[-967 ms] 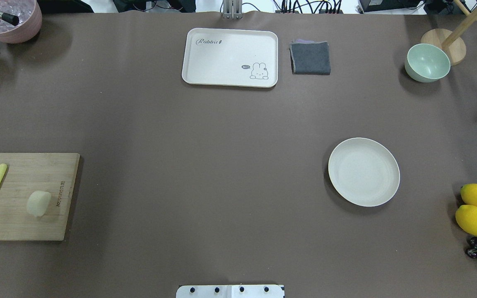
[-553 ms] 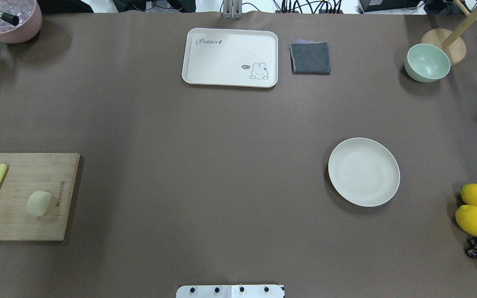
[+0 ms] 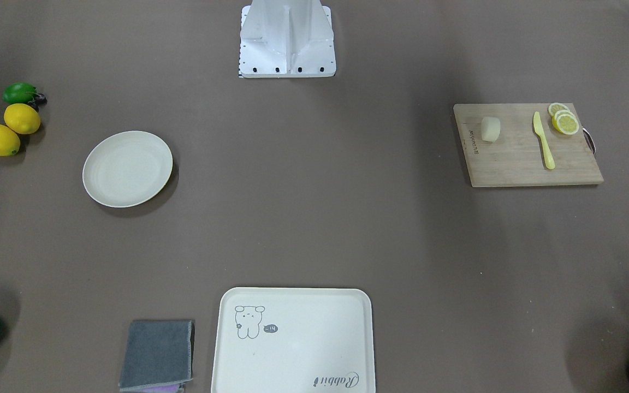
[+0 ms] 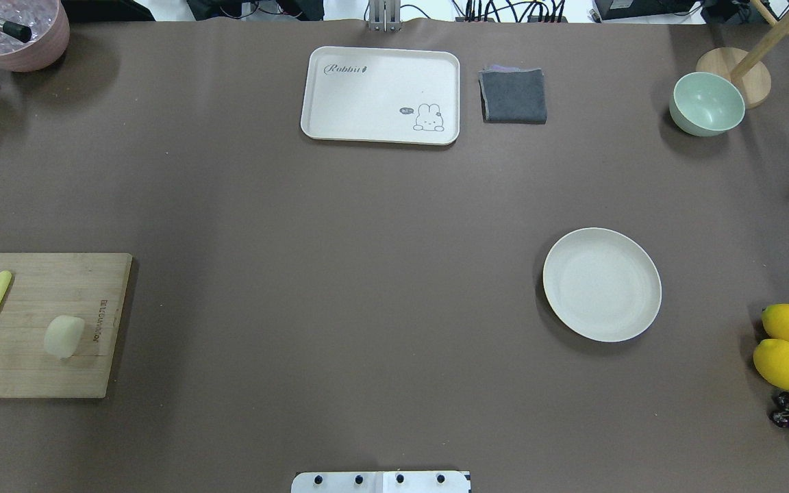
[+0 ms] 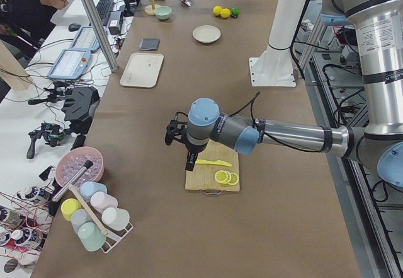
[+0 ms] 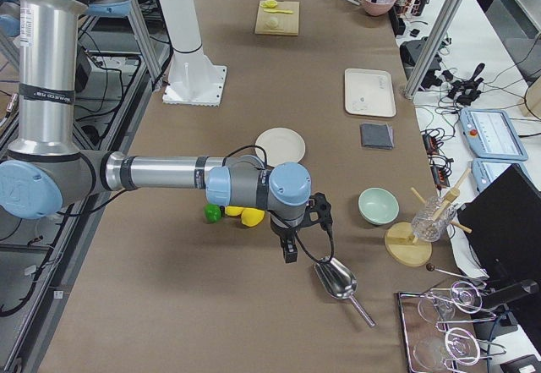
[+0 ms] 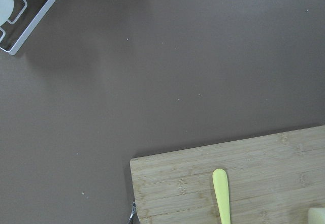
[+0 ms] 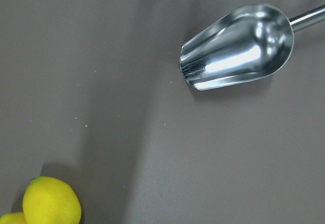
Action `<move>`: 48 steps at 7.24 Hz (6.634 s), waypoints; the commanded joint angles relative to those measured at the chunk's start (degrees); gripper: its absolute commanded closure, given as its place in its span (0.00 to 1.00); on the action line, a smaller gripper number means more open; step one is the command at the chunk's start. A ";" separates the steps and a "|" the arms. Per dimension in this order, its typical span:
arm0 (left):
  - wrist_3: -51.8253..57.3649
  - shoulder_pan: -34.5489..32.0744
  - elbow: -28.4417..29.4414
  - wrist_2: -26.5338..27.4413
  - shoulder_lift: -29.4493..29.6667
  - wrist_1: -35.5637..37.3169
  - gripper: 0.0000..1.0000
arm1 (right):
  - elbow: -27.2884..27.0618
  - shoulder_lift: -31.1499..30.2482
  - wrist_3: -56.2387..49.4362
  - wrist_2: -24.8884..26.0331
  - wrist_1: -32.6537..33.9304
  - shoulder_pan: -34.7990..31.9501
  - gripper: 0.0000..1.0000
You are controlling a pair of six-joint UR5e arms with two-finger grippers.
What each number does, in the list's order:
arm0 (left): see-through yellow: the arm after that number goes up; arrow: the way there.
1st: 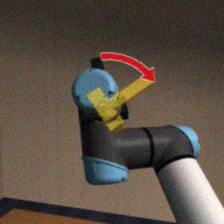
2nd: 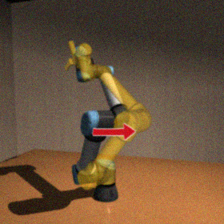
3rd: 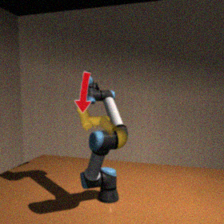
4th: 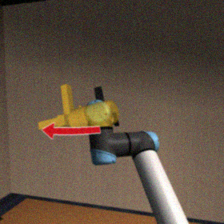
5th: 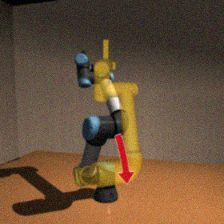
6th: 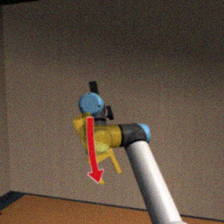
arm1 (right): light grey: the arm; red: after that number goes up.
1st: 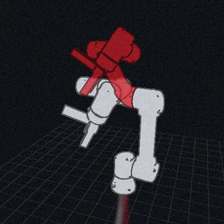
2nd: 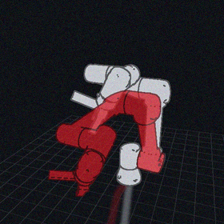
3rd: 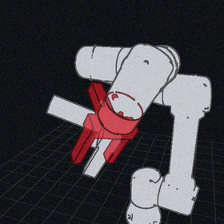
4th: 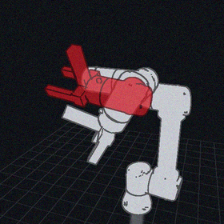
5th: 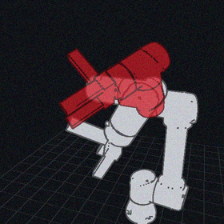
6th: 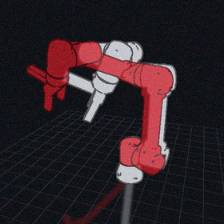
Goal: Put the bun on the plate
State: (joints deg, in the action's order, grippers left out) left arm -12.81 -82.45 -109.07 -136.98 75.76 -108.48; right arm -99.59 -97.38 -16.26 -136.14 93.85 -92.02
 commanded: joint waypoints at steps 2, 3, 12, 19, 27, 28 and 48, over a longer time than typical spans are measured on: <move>-0.02 0.00 0.26 0.05 0.17 -0.06 0.03 | 0.09 -0.18 0.00 -0.09 0.02 0.00 0.00; -0.02 0.00 0.18 0.05 0.18 -0.06 0.03 | 0.01 -0.18 0.00 -0.09 0.02 0.00 0.00; -0.20 0.18 0.61 0.14 0.00 -2.26 0.02 | -0.34 0.35 0.00 -0.09 -0.15 0.87 0.00; 0.51 3.78 1.31 -0.13 -0.09 -4.02 0.03 | -8.44 5.70 26.69 -4.40 -4.51 16.56 0.02; -0.20 4.49 3.25 -0.75 0.79 -3.93 0.02 | 1.50 8.17 54.58 4.20 -31.97 37.95 0.22; -0.11 4.49 3.42 -0.48 0.88 -4.02 0.02 | 2.81 9.04 54.93 4.31 -31.97 38.84 0.25; -49.74 33.97 -0.62 13.64 0.62 -19.81 0.05 | 7.02 35.49 95.18 16.69 -31.88 61.51 1.00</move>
State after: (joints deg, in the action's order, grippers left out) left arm -58.84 -53.90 -109.81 -126.59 77.11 -125.36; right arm -94.22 -63.75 77.07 -121.72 62.01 -32.72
